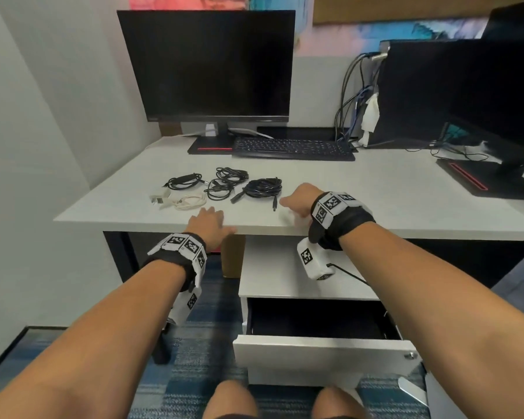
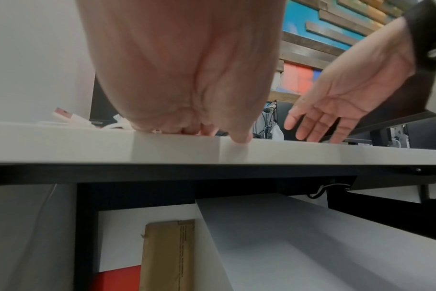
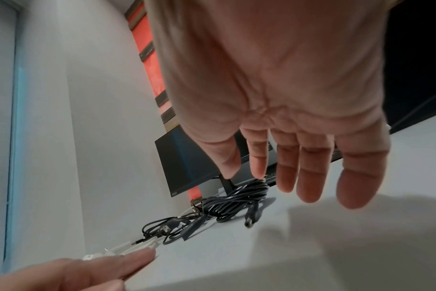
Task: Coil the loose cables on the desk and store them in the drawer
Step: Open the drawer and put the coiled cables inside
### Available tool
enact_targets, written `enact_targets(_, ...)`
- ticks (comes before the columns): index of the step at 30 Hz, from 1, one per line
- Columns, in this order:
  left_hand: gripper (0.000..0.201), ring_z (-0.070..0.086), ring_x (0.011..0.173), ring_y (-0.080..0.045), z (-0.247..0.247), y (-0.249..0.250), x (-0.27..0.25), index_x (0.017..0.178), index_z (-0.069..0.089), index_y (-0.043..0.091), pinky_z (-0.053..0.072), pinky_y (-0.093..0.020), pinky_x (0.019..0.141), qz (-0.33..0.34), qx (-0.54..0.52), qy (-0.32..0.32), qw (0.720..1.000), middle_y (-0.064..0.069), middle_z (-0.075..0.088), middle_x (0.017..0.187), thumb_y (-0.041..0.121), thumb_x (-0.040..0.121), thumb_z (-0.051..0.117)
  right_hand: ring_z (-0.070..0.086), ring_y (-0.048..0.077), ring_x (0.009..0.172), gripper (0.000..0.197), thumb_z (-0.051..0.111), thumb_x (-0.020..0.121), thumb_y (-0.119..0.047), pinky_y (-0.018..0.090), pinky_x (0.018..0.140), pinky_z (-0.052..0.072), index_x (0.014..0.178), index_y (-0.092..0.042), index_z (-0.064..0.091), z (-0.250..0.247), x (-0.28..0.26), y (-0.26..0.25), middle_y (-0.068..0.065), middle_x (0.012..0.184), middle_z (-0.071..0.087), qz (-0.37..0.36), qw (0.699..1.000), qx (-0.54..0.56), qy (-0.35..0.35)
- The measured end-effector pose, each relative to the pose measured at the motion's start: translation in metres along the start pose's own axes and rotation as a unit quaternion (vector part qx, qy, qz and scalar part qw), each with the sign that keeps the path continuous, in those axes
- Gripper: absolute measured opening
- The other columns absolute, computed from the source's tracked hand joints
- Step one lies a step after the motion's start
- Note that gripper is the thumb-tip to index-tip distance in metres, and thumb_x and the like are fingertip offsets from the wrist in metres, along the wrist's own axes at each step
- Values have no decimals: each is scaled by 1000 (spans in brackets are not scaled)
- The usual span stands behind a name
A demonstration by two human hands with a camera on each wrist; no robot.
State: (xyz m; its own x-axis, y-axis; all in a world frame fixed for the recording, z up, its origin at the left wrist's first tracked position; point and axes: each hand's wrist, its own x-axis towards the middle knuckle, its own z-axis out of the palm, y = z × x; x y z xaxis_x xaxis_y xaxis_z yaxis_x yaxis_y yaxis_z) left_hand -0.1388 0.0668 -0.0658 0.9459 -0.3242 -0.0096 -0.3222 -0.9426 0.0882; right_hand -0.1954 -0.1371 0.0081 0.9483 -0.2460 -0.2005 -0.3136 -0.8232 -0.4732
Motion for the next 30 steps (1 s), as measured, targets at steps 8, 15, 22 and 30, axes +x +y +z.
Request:
enact_targets(8,59,12,145,-25,21,-8,10,148,17,11,14,-46,115,34,39,30,998,-7,15,157,45,100,21,42,32,130,46,32,99,-3,34,101,42,145,2,31,-6,30,-33,18,148,37,-56,988,-133,-48)
enact_targets(15,60,10,146,-24,24,-8,10,150,14,13,10,-44,116,31,28,42,998,-6,13,158,46,100,19,38,28,136,53,34,98,0,34,112,27,150,-9,26,-4,39,-34,13,153,32,-101,965,-235,-63)
enact_targets(22,60,7,146,-23,23,-7,9,150,12,14,7,-44,117,22,21,27,999,-5,10,159,46,100,18,49,29,125,52,47,92,1,30,95,41,143,-12,42,-3,37,-20,12,139,50,-111,943,-310,-51)
enact_targets(30,60,7,146,-24,20,-5,8,150,12,13,8,-45,118,11,25,6,1000,-6,9,159,46,100,18,56,26,112,43,61,88,-15,27,83,41,131,-11,53,2,28,7,8,125,59,-113,958,-264,-29)
